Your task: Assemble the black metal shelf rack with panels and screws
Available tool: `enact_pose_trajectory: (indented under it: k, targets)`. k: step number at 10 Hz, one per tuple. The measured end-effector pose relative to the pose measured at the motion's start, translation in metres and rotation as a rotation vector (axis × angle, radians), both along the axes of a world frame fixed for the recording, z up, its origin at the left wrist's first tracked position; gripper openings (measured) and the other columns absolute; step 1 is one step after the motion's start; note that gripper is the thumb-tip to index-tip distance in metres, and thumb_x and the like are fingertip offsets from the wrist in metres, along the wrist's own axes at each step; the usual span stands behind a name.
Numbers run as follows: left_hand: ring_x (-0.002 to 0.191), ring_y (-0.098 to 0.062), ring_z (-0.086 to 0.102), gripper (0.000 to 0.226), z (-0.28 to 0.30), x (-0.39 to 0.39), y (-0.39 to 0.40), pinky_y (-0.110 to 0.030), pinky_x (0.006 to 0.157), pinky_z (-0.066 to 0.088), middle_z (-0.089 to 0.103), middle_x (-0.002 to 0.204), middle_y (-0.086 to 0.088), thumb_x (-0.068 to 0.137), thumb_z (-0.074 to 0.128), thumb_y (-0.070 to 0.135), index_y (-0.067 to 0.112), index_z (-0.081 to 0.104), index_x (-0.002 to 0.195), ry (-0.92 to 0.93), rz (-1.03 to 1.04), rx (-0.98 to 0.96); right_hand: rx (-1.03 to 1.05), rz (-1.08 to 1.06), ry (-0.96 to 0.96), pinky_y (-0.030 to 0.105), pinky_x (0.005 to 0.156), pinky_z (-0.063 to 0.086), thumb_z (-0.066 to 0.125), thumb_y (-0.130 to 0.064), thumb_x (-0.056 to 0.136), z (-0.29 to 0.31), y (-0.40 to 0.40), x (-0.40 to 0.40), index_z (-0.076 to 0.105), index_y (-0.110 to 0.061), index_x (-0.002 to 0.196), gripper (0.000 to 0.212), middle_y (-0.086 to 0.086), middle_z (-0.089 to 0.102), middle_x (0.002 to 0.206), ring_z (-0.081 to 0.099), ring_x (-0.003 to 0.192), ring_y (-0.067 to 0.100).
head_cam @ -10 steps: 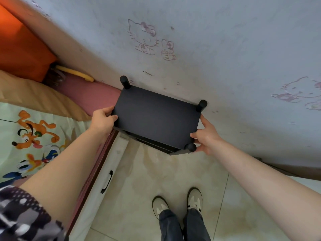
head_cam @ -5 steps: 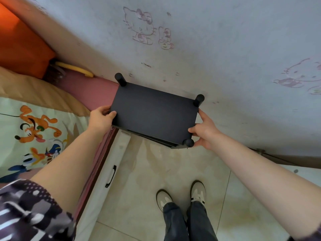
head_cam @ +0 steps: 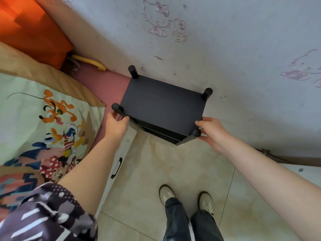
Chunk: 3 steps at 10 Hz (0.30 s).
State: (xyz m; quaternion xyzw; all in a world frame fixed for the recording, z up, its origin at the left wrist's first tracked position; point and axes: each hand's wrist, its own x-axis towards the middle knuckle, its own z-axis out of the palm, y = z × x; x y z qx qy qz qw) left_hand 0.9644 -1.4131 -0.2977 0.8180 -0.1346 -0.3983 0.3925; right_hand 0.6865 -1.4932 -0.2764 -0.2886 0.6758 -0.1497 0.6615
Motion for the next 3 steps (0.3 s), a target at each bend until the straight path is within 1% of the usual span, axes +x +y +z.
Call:
enact_pose_trajectory:
  k: [1, 2, 3]
  targets:
    - [0.113, -0.017, 0.055, 0.055, 0.013, -0.014, 0.017, -0.036, 0.087, 0.053, 0.049, 0.129, 0.006, 0.096, 0.055, 0.001, 0.013, 0.04, 0.148, 0.065, -0.032, -0.026, -0.048, 0.054, 0.024, 0.035, 0.095, 0.05, 0.051, -0.005, 0.098, 0.011, 0.01, -0.002, 0.057, -0.014, 0.119, 0.024, 0.009, 0.063, 0.124, 0.061, 0.11, 0.024]
    - [0.109, -0.024, 0.061, 0.051, 0.034, -0.034, 0.026, -0.041, 0.089, 0.052, 0.051, 0.13, 0.001, 0.099, 0.051, -0.001, 0.006, 0.039, 0.148, 0.169, -0.028, -0.027, -0.073, 0.137, 0.091, 0.038, 0.1, 0.048, 0.054, -0.008, 0.097, 0.03, 0.022, -0.004, 0.05, -0.011, 0.135, 0.038, 0.008, 0.058, 0.125, 0.055, 0.121, 0.028]
    - [0.097, -0.027, 0.064, 0.039, 0.05, -0.057, 0.04, -0.038, 0.081, 0.054, 0.06, 0.127, -0.009, 0.102, 0.048, 0.002, 0.003, 0.045, 0.141, 0.166, -0.078, -0.002, -0.143, 0.246, 0.194, 0.046, 0.103, 0.048, 0.053, -0.008, 0.096, 0.045, 0.038, -0.009, 0.056, -0.011, 0.122, 0.027, 0.011, 0.062, 0.109, 0.059, 0.115, 0.033]
